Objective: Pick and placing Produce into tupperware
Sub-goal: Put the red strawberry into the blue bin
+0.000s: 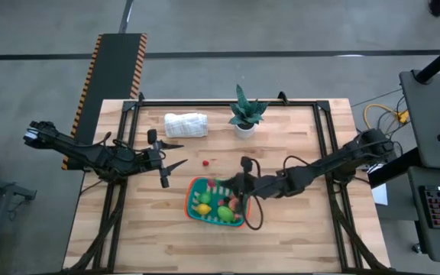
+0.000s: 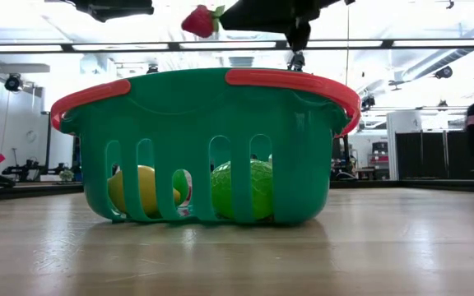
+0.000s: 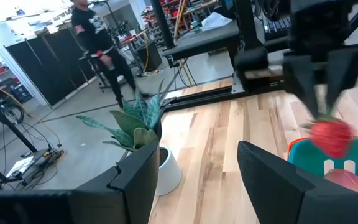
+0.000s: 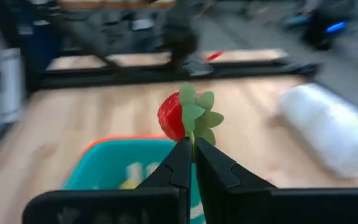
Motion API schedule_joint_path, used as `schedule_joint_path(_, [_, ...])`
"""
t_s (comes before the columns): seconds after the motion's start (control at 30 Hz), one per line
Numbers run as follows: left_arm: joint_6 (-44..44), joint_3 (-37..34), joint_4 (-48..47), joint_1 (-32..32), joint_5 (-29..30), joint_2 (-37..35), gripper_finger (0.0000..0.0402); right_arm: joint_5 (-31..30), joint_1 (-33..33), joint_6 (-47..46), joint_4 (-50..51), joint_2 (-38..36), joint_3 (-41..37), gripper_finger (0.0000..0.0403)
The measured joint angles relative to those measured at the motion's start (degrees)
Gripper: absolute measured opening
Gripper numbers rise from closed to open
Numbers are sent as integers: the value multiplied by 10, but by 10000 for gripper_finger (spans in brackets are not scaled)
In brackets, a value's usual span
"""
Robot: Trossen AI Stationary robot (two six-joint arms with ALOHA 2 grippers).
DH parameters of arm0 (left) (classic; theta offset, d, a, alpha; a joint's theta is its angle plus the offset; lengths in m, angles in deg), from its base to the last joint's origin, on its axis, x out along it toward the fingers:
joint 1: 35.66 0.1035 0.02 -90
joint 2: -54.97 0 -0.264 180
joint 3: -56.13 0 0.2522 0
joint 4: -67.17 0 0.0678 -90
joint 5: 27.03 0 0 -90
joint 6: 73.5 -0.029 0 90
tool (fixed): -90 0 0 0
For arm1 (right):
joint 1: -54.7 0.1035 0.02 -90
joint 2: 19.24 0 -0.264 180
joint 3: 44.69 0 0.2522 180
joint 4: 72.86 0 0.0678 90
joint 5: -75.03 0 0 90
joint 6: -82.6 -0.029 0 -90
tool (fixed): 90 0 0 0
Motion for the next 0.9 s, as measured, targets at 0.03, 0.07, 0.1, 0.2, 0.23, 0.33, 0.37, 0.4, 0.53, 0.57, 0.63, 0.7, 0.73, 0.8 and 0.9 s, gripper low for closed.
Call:
schedule_joint_path(0.03, [0, 0, -1, 0, 0, 0, 203, -26, 0, 11, -1, 0, 3, 8])
schedule_joint_path(0.07, [0, 0, 0, 0, 0, 0, 203, -56, 0, 26, 0, -1, 7, 8])
schedule_joint_path(0.1, [0, 0, 0, 0, 0, 0, 203, -88, 0, 44, -1, -3, 12, 8])
schedule_joint_path(0.2, [0, 0, 0, 0, 0, 0, 203, -184, 9, 112, -2, -13, 30, 8])
schedule_joint_path(0.23, [-2, 0, 0, 0, 0, 0, 202, -207, 12, 138, -2, -15, 39, 8])
schedule_joint_path(0.33, [-2, 0, 0, 0, 0, 0, 203, -251, 26, 204, -1, -17, 65, 8])
schedule_joint_path(0.37, [-2, 0, 0, 0, 0, 0, 203, -256, 29, 226, -1, -17, 73, 8])
schedule_joint_path(0.4, [-2, 0, 0, 0, 0, 0, 203, -257, 33, 241, -1, -17, 80, 8])
schedule_joint_path(0.53, [-3, 0, 0, 0, 0, 0, 203, -263, 41, 265, 7, -17, 96, 8])
schedule_joint_path(0.57, [-3, 0, 0, 0, 0, 0, 203, -263, 42, 261, 20, -17, 98, 8])
schedule_joint_path(0.63, [-3, 0, 0, 0, 0, 0, 203, -256, 41, 229, 57, -17, 102, 8])
schedule_joint_path(0.7, [-3, 0, 0, 0, 0, 0, 203, -228, 41, 172, 100, -17, 101, 8])
schedule_joint_path(0.73, [-3, 0, 0, 0, 0, 0, 203, -209, 39, 140, 120, -17, 100, 8])
schedule_joint_path(0.8, [-3, 0, 0, 0, 0, 0, 203, -170, 38, 78, 164, -17, 96, 8])
schedule_joint_path(0.9, [-3, 0, 0, 0, 0, 0, 203, -128, 38, 16, 208, -17, 88, 8])
